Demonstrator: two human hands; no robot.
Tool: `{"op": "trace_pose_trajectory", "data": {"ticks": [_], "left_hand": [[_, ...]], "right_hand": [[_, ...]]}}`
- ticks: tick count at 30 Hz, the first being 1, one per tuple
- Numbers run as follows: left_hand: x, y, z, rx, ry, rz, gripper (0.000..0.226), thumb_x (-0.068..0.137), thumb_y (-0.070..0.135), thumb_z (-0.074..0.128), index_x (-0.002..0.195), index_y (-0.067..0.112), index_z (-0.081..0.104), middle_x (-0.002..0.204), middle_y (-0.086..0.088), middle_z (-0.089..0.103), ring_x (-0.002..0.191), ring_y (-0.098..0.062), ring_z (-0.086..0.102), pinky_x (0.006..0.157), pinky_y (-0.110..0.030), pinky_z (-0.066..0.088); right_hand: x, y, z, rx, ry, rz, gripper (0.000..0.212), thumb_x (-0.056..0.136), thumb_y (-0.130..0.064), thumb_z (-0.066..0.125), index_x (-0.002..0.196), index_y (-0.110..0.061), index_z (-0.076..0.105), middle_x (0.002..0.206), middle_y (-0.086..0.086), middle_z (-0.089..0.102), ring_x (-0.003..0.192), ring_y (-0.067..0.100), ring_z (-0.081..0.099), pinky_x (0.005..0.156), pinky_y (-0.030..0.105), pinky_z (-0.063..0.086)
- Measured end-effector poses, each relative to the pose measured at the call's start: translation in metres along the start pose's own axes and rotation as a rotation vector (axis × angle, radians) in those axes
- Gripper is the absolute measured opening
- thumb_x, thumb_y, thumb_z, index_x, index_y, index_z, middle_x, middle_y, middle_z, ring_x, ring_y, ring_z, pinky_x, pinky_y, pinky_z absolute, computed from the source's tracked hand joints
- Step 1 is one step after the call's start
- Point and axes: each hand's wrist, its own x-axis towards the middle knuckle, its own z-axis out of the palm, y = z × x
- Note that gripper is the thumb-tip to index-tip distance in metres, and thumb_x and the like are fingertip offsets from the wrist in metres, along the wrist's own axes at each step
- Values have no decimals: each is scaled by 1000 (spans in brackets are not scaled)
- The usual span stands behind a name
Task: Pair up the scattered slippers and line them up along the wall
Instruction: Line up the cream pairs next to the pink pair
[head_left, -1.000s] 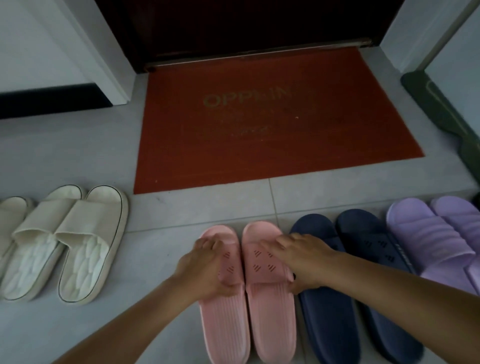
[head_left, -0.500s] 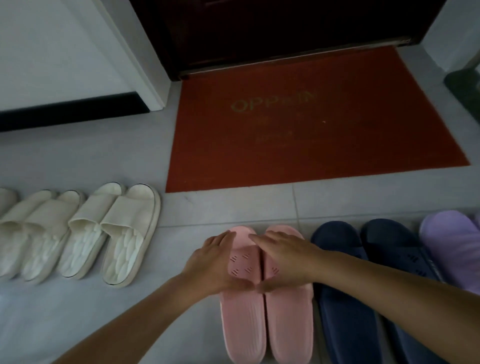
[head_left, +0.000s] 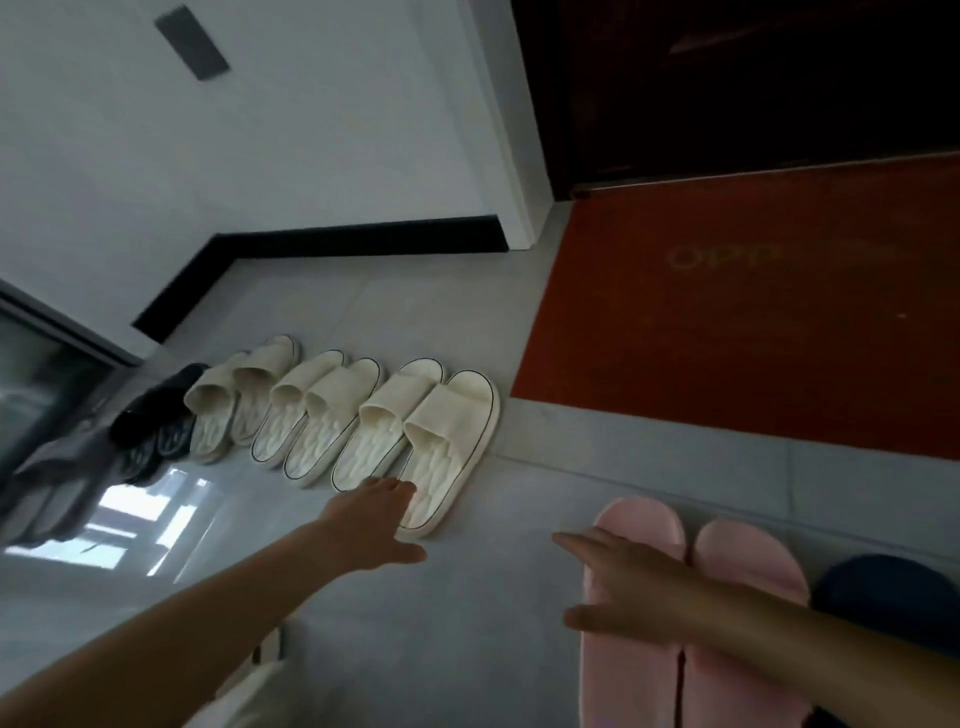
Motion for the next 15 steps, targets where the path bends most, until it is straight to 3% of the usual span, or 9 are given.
{"op": "trace_pose_trajectory", "data": {"ticks": [6, 12, 15], "left_hand": [[60, -70, -4, 113, 124, 115, 73, 78, 56, 60, 134, 18, 33, 136, 0, 44, 126, -22, 42, 93, -41, 45], [145, -136, -23, 59, 282, 235, 68, 76, 46, 68, 127, 12, 37, 134, -4, 44, 124, -24, 44, 89, -42, 46], [182, -150, -18, 18, 243, 304, 79, 73, 45, 72, 133, 11, 33, 138, -5, 41, 126, -26, 42, 92, -43, 43]], "right_hand": [[54, -39, -28, -118, -5, 26, 84, 80, -65, 50, 147, -34, 10, 150, -10, 23, 127, 10, 38, 98, 26, 37], [165, -98, -50, -342, 45, 205, 87, 80, -54, 59, 147, -24, 12, 146, 0, 29, 128, 20, 40, 98, 37, 42], [224, -119, -50, -413, 136, 373, 97, 78, -52, 63, 148, -17, 6, 150, 7, 24, 135, 27, 30, 102, 41, 39]]}}
